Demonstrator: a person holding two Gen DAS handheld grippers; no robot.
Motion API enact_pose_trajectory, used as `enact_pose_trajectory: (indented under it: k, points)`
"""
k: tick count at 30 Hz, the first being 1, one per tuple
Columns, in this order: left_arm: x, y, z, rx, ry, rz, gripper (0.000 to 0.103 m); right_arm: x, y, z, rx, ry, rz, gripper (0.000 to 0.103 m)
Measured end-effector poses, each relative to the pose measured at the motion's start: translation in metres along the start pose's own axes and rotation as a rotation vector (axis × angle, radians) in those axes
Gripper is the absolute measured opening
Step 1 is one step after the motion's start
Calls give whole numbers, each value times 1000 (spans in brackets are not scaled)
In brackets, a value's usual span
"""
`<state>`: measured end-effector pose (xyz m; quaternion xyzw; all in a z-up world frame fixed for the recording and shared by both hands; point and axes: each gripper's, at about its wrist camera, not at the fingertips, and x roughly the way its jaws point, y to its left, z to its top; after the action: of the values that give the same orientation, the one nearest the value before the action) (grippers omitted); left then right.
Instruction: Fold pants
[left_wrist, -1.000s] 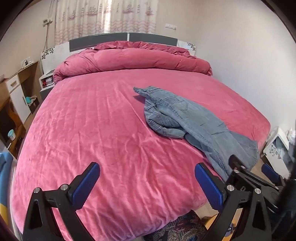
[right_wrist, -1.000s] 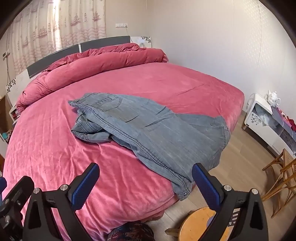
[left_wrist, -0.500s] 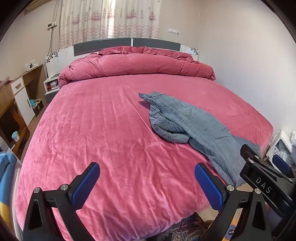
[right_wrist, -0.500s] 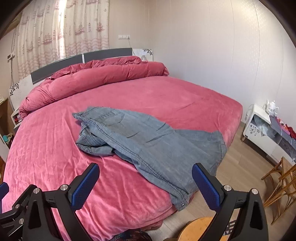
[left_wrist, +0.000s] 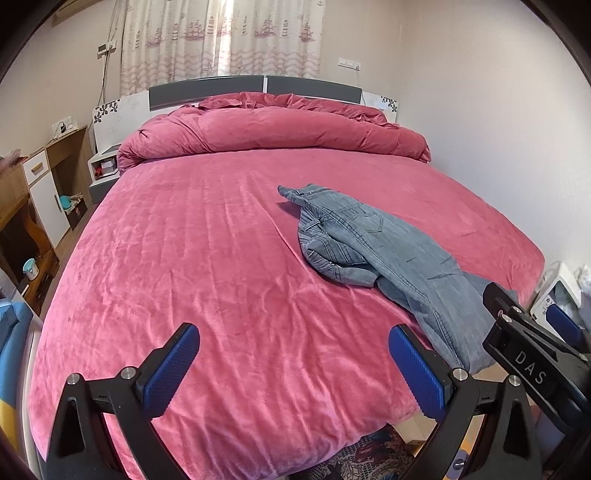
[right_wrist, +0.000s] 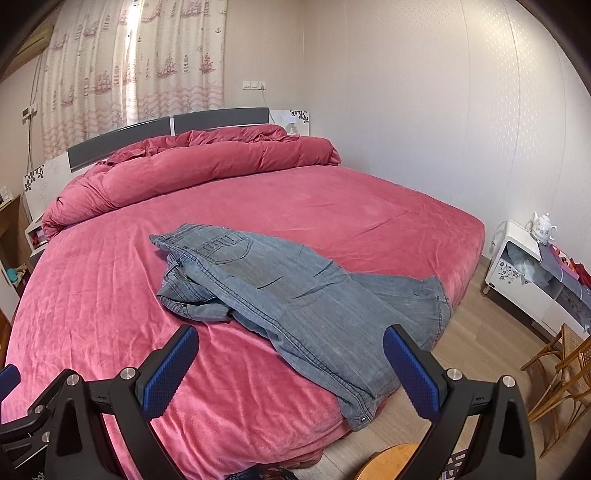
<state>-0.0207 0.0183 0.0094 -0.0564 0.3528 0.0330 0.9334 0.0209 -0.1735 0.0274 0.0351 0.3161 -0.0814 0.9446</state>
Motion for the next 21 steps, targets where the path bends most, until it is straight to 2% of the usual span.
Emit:
enact_pose_trajectory:
  k: [21]
  points:
    - [3,-2,-2,19,12,10,103,12,-4,-6,9,39,-9,102]
